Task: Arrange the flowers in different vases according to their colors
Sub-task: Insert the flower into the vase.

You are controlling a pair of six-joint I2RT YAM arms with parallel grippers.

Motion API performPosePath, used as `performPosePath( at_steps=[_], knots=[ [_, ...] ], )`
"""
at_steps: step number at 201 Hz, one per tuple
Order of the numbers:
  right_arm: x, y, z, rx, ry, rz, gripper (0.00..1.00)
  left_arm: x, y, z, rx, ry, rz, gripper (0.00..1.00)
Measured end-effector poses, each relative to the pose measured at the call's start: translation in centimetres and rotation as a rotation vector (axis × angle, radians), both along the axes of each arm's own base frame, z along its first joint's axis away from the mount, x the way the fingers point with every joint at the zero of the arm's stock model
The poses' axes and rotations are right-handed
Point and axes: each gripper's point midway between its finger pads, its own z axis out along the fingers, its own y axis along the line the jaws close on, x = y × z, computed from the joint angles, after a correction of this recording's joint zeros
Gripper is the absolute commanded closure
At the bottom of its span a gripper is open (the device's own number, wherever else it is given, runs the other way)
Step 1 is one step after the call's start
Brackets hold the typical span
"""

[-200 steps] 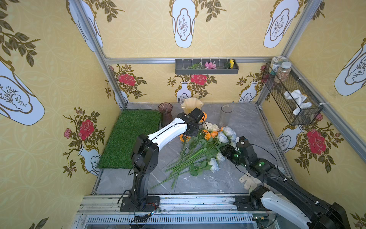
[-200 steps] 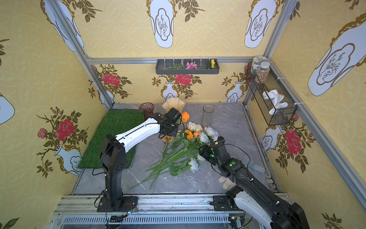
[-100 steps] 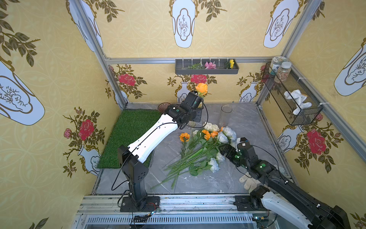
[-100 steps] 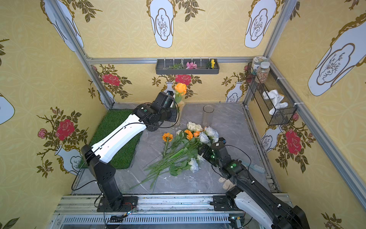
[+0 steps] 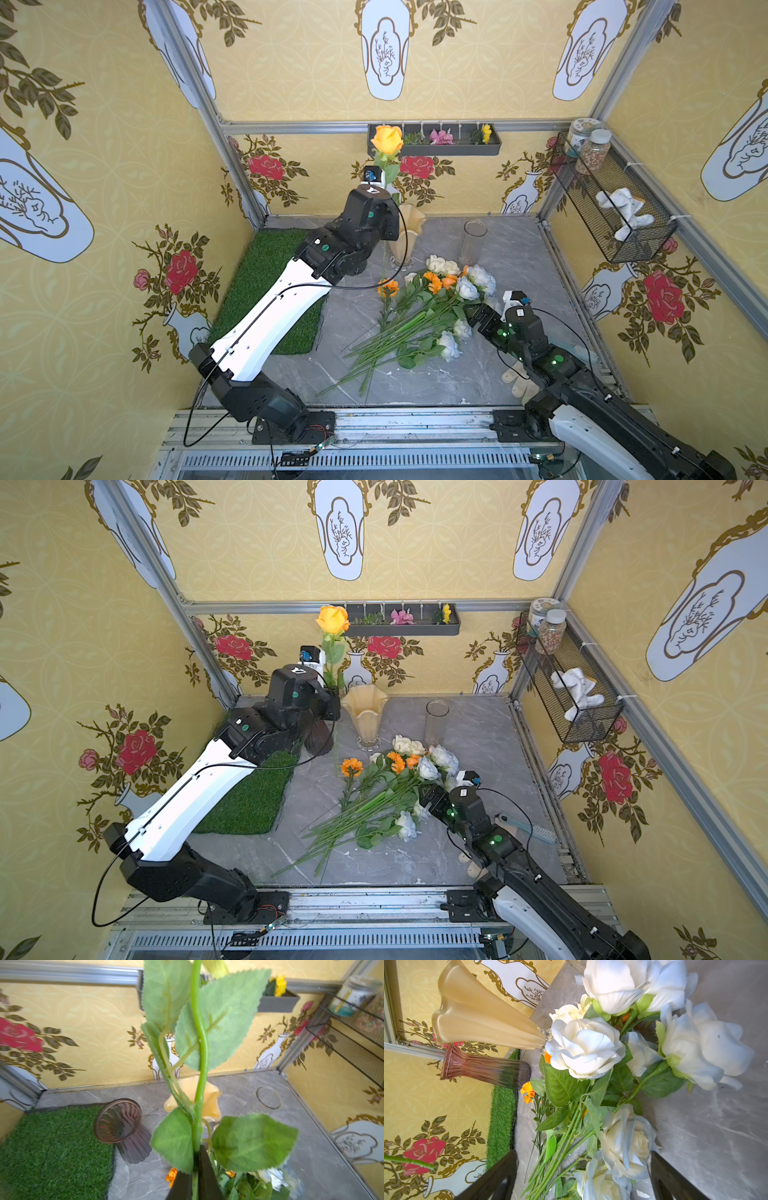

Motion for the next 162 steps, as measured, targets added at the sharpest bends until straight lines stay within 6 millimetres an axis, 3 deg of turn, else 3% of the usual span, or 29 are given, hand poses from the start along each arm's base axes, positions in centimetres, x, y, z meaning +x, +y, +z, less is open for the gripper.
performPosePath(
  at_steps=[26, 43, 70, 91, 132, 162],
  knots=[
    [0.6, 1.5, 0.9, -0.026, -0.050, 0.050, 0.03, 0.6, 5.5, 0.8, -0.075, -0.026, 0.132, 1.00],
    [1.1, 3.7, 1.7, -0.054, -0.092, 0.105, 0.03, 0.8, 9.1, 1.1, -0.129, -0.046, 0.223, 1.00],
    [1.2, 7.4, 1.5, -0.152, -0.127, 0.206, 0.03, 0.8, 13.0, 1.8, -0.209, -0.114, 0.310, 1.00],
    [1.0, 9.0, 2.6, -0.201, -0.191, 0.241, 0.03, 1.6, 15.7, 3.0, -0.264, -0.204, 0.391, 1.00],
    [0.7, 7.4, 3.0, -0.223, -0.257, 0.187, 0.03, 4.5, 17.4, 6.2, -0.319, -0.331, 0.450, 1.00],
    [0.7, 6.5, 3.1, -0.222, -0.282, 0.147, 0.03, 7.3, 17.2, 8.5, -0.284, -0.409, 0.457, 1.00]
  ],
)
